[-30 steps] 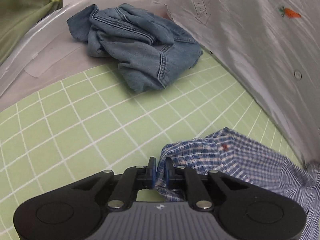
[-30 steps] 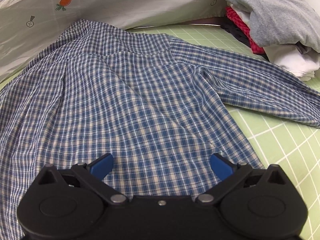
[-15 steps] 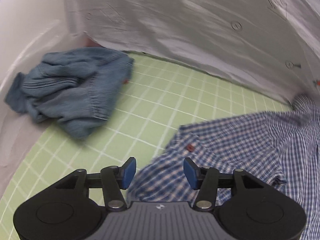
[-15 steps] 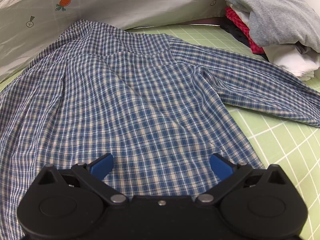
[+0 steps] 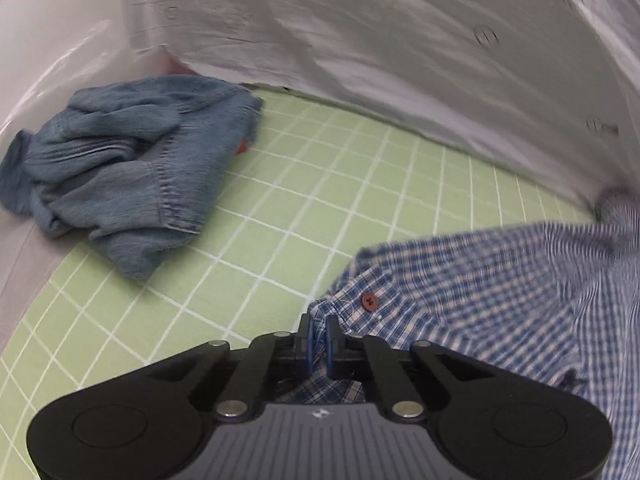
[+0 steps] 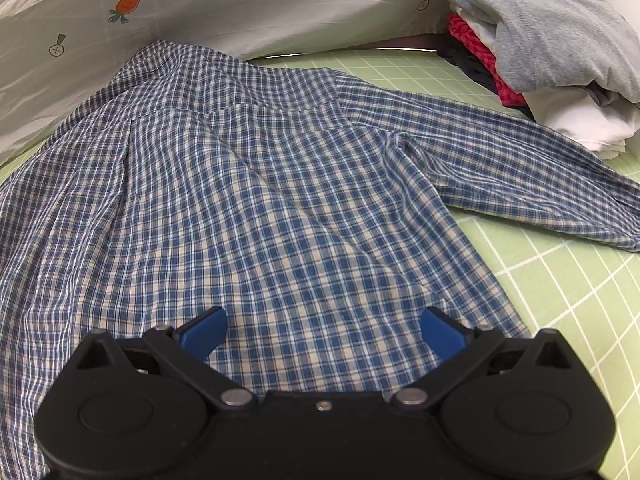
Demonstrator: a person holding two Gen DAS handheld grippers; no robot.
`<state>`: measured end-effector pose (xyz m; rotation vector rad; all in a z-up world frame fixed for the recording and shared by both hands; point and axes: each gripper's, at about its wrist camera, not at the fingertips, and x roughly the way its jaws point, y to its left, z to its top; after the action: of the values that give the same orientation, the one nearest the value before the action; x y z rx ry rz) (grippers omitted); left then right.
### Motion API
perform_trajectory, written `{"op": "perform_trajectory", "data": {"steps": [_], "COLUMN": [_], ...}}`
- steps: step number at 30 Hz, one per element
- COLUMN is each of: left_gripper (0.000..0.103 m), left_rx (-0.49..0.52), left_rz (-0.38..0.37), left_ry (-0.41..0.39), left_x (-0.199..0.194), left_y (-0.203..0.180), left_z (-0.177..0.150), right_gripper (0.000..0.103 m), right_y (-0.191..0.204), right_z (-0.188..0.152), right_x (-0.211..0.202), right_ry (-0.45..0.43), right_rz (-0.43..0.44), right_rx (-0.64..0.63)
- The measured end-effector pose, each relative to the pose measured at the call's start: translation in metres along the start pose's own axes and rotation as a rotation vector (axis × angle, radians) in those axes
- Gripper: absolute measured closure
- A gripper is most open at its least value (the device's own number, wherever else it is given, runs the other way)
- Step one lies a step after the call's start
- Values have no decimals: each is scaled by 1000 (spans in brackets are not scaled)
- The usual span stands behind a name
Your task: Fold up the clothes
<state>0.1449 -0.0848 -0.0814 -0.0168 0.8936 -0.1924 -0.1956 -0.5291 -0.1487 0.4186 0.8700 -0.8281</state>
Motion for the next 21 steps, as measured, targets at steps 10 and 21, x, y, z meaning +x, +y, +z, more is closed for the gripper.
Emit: {"op": "perform_trajectory", "data": {"steps": [10,21], "left_gripper": [98,79], "left_rx": [-498,-555], "left_rz": [248,296], "left_ry": [-214,-128], "left_x": [-50,-56], "left_y": [78,108], "left_z": [-20,-58], "right_gripper": [0,0], "right_y": [1,1], "right_z": [0,-1], "right_x": [0,-1], "right_ry": [-6,-6], "right_rz": [3,3], "right_rx": [-2,-2]}}
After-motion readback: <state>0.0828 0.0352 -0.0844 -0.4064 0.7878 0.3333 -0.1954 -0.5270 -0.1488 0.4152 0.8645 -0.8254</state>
